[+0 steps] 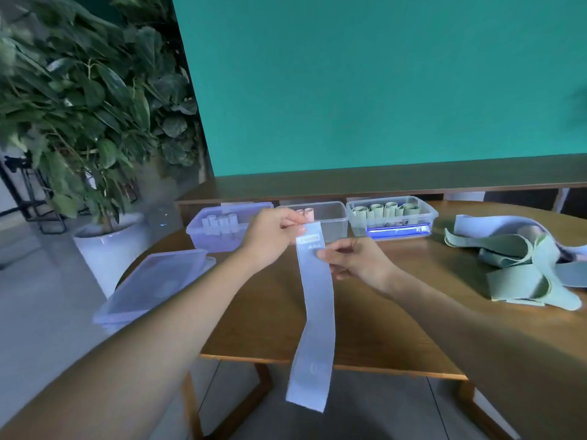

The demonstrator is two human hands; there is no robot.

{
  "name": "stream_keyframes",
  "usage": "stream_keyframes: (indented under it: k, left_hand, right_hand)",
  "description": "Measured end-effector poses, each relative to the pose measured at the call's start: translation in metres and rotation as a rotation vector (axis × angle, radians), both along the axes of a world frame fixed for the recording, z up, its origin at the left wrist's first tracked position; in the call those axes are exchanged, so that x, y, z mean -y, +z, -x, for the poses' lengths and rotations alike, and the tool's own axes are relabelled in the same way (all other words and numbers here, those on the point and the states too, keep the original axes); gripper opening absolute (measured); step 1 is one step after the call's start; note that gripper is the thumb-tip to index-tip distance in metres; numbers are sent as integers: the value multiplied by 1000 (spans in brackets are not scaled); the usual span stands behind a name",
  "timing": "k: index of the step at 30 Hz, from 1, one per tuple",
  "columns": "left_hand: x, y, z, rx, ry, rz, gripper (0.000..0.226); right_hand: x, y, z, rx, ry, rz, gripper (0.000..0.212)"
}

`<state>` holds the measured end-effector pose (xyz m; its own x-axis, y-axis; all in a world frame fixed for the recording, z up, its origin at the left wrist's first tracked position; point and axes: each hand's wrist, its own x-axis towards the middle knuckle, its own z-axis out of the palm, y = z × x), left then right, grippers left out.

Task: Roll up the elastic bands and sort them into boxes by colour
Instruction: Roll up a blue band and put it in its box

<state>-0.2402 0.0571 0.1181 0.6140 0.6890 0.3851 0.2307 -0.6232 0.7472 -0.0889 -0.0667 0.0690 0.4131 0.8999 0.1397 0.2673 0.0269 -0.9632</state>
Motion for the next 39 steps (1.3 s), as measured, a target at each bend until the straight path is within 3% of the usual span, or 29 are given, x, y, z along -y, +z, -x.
stream_keyframes:
  k: [6, 11, 13, 19, 31, 39]
  left_hand:
    - [-37, -44, -27, 74, 58, 130, 18]
    - [-40, -61, -29, 141, 114, 186, 15]
    - [-84, -111, -55, 120, 169, 269, 14]
    - [-90, -108, -58, 202, 193, 275, 11]
    - [-99, -114, -65, 31, 240, 154, 25]
    - [-75, -113, -41, -85, 240, 111, 21]
  right_hand:
    - [-33, -31, -23, 52, 2, 74, 21]
    - [-33, -28, -25, 218, -46, 96, 20]
    - [-81, -61, -49, 280, -23, 176, 17]
    - [-86, -52, -52, 351, -64, 151, 15]
    - [-94, -59, -49, 583, -205, 159, 15]
    - [-60, -63, -38, 695, -95, 125, 23]
